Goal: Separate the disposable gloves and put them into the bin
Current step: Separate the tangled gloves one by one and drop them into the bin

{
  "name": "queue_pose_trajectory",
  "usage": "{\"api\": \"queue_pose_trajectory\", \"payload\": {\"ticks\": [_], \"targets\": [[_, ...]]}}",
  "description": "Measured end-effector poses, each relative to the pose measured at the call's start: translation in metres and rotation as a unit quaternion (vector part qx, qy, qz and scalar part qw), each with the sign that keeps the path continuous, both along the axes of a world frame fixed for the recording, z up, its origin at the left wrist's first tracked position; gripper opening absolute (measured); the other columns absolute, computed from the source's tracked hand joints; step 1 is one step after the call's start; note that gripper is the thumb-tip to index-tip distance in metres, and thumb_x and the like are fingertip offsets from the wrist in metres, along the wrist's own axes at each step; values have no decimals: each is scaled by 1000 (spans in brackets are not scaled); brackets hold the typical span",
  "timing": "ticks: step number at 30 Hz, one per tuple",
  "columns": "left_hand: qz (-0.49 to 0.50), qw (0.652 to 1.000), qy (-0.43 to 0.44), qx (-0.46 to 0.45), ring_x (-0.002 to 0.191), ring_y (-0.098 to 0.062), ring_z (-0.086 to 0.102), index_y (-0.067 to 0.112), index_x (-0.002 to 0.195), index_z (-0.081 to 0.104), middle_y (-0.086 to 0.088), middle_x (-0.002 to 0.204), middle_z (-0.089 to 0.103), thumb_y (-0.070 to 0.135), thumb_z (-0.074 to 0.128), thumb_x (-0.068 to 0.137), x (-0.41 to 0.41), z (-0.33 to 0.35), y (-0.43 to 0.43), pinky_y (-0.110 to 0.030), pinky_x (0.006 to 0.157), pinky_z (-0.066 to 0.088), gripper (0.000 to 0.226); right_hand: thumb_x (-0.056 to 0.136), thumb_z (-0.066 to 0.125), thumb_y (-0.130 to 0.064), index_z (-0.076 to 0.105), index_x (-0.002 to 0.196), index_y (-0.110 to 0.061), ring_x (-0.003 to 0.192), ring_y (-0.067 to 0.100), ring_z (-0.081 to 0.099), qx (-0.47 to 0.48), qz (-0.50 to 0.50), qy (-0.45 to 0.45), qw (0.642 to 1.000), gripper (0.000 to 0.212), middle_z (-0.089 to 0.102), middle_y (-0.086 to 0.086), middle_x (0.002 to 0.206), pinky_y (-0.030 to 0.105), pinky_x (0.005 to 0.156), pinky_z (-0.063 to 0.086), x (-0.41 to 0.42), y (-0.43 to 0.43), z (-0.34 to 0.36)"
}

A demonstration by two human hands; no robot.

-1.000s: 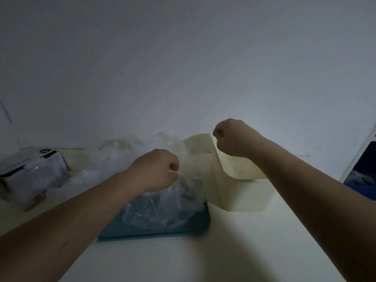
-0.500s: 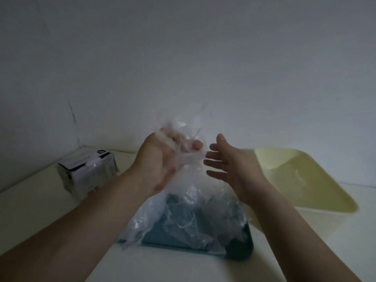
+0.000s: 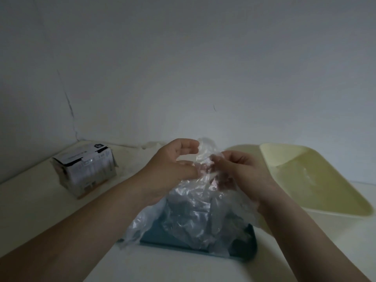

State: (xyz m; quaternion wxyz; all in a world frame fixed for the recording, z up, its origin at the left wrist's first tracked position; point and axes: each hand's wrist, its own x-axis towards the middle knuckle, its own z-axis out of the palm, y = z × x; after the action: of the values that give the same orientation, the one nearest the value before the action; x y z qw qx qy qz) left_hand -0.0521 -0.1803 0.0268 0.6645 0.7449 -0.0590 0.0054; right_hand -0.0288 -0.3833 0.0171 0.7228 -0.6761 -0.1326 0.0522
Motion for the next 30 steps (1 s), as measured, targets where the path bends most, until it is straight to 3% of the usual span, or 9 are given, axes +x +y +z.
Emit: {"api": "queue_pose_trajectory", "payload": {"ticks": [5,9,11,15,17,20,22,25,30], "targets": [[10,998,48,32,94,-19,73,15,121,73,-11,108,76,-14,73,85,3,-4,15,-24,75,57,46,103,57,-20,72,111,-1,79,33,70,37,21,49,998,25,75,23,101,41,68,58,4,-9,1],[-39,993,105,31,93,-19,69,16,116,77,-11,109,77,12,82,88,0,0,17,-31,82,58,29,102,52,-20,71,117,4,79,34,66,81,37,120,989,35,69,26,101,44,73,58,4,-4,2],[-63,993,94,44,86,-21,65,10,111,77,-16,104,76,22,83,89,-2,1,8,-33,74,55,26,102,53,-21,72,113,4,73,32,64,74,63,127,987,34,67,22,91,46,77,54,0,1,2],[32,995,39,80,76,-24,62,-1,101,75,-24,91,74,23,81,91,1,0,-11,-36,71,52,27,104,52,-46,73,114,-6,79,27,73,30,69,117,990,46,77,14,96,35,66,59,-7,4,5],[79,994,54,56,79,-26,65,1,97,76,-23,94,77,20,80,90,4,1,-12,-39,77,54,21,88,64,-67,66,128,-14,96,28,76,-15,90,83,992,66,78,11,110,42,75,62,-3,-5,6],[88,993,72,25,80,-27,62,3,92,73,-22,86,72,25,77,93,4,7,-10,-40,78,51,22,67,93,-41,58,139,-24,100,28,76,-134,66,-14,989,82,75,4,115,48,84,64,1,-9,2],[63,996,60,30,77,-26,62,3,96,74,-14,82,69,27,71,98,-1,12,-13,-37,75,53,24,76,92,-26,60,136,-22,92,27,76,-146,31,-48,988,68,76,6,110,43,79,64,4,-4,-6],[44,999,25,19,73,-28,65,2,104,73,-15,85,73,33,62,105,-10,13,-16,-35,71,57,33,99,70,-22,70,114,-8,70,24,72,-52,-38,-58,996,20,77,10,89,37,62,59,8,-1,-11],[67,969,-5,237,61,-17,72,15,93,71,-1,76,75,52,44,108,-29,-5,13,-30,58,58,48,102,64,-28,74,97,-11,49,13,46,-102,-129,-110,980,20,70,3,68,22,45,36,8,-13,0]]}}
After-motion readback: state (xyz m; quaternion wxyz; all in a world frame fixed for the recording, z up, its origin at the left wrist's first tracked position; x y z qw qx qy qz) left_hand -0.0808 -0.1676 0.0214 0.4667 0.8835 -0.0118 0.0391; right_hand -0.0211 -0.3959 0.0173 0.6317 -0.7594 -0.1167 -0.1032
